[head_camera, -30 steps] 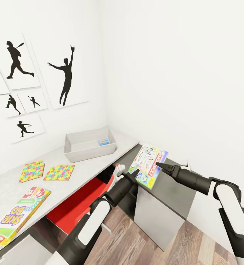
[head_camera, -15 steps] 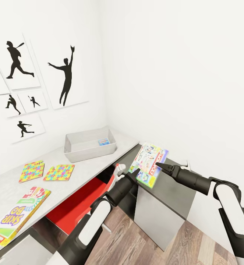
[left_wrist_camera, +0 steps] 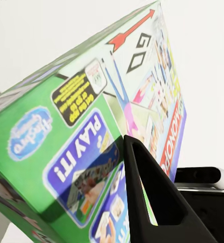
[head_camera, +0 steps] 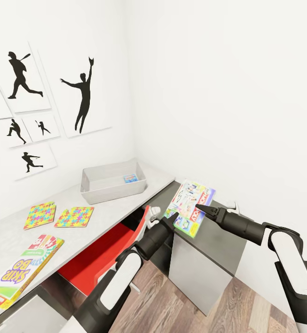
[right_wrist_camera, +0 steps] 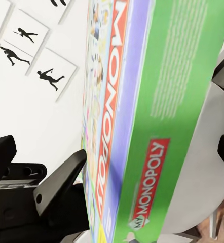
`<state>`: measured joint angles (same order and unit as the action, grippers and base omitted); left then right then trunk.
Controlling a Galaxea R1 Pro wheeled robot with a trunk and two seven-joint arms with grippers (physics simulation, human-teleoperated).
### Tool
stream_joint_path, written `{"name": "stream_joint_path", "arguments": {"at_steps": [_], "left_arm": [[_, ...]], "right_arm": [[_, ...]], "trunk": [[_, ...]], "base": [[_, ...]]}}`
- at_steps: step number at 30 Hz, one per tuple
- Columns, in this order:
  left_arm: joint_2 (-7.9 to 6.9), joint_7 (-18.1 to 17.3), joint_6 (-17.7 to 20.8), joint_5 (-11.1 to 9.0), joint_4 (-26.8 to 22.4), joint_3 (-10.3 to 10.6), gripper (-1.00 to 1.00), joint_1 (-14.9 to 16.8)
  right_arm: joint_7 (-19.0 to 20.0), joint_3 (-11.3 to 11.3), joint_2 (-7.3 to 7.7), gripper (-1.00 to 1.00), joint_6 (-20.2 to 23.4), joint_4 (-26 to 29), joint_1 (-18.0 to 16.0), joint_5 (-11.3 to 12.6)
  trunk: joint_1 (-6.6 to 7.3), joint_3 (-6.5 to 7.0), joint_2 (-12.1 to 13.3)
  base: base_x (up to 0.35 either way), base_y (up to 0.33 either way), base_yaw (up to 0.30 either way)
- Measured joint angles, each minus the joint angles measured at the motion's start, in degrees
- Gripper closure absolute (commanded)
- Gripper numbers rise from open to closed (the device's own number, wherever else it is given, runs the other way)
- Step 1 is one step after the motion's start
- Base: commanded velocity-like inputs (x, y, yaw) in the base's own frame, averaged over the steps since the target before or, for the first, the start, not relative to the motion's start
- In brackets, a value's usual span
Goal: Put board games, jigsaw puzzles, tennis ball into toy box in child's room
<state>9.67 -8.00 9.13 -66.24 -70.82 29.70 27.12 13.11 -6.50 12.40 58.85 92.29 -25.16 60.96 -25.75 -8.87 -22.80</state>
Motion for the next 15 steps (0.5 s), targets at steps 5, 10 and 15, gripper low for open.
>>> {"name": "stream_joint_path", "arguments": {"at_steps": [5,10,15], "left_arm": [[0.04,-0.03,-0.01,-0.4,-0.01,0.08,1.0,0.0],[0.13,-0.05,-0.01,-0.9,-0.01,0.15,1.0,0.0],[0.19,-0.06,-0.01,-1.15,-0.07,0.34,1.0,0.0]], "right_arm": [[0.0,0.04,0.0,-1.0,-0.01,0.0,0.0,-0.04],[-0.02,0.05,-0.01,-1.0,-0.02,0.0,0.0,-0.07],[-0.06,0.06,-0.01,-1.0,-0.02,0.0,0.0,-0.12]], "trunk": [[0.0,0.0,0.0],[0.0,0.0,0.0],[0.0,0.0,0.0]], "base": [[0.0,0.0,0.0],[0.0,0.0,0.0],[0.0,0.0,0.0]]}}
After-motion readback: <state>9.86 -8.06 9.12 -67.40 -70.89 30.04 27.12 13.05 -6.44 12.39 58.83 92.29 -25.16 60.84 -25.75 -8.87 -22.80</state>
